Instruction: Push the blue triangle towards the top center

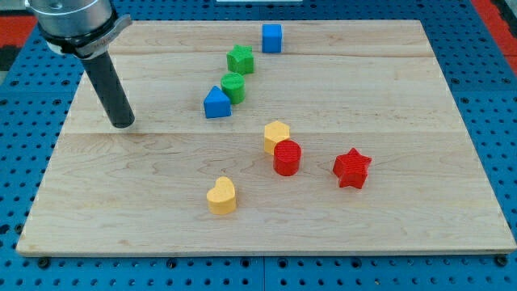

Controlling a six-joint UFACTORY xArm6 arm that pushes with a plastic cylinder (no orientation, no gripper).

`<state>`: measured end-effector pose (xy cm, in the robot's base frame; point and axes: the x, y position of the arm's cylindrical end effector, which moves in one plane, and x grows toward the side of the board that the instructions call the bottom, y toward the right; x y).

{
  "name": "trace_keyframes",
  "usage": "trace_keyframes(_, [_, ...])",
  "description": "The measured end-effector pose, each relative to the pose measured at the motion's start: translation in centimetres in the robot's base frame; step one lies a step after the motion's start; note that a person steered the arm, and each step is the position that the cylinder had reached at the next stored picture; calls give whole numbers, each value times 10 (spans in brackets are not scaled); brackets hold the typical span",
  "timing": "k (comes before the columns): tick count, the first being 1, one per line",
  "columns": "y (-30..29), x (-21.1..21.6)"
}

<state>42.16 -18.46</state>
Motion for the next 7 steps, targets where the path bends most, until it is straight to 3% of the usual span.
trace_keyframes(1, [85,-22])
trace_keyframes(2, [78,-33])
trace_keyframes(3, [173,-28])
trace_keyframes(5, [188,-9])
trace_keyframes(7, [266,-57])
